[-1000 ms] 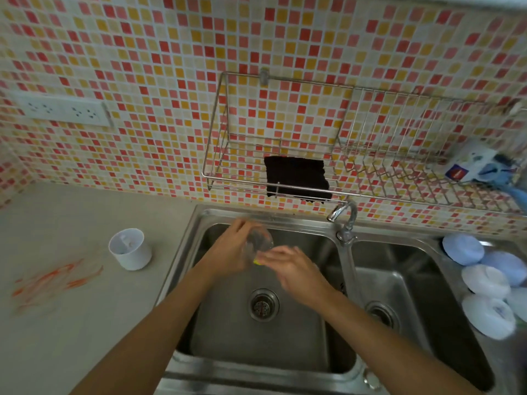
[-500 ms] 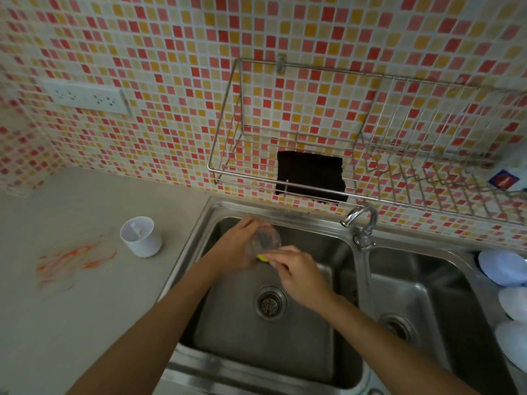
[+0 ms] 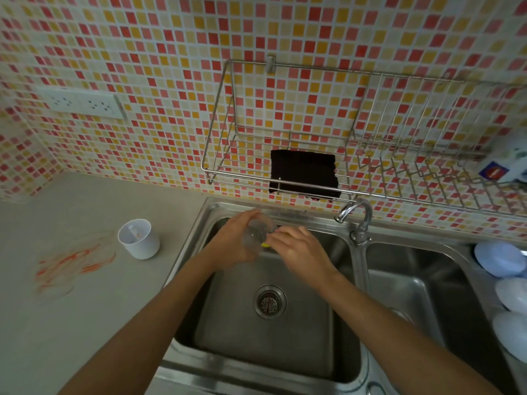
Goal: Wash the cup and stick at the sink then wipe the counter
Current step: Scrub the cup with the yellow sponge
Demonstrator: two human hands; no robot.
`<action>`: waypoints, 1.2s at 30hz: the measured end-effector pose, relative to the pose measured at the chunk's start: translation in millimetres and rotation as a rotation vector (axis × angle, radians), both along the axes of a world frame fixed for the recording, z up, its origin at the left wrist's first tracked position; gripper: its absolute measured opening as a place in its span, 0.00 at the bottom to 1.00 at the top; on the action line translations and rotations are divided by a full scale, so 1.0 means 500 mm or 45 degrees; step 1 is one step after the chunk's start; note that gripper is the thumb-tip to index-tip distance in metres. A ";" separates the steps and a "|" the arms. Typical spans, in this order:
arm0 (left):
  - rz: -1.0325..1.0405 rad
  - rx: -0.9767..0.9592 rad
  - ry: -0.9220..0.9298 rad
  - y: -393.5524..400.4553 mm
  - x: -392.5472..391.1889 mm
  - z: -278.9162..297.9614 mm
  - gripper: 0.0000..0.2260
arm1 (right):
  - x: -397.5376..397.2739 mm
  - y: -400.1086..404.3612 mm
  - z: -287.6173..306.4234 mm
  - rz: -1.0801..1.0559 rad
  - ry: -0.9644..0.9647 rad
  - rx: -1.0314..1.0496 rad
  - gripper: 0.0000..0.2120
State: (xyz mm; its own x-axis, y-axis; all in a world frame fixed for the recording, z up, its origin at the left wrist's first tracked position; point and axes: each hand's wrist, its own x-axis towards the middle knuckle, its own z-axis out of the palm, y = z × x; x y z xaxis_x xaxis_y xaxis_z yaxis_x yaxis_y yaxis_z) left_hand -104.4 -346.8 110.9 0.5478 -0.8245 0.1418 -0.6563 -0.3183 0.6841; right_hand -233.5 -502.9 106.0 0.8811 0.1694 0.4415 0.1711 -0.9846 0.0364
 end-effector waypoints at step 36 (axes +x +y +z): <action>-0.124 0.096 -0.510 0.017 0.000 0.023 0.31 | -0.013 0.066 0.016 -0.061 0.338 0.809 0.17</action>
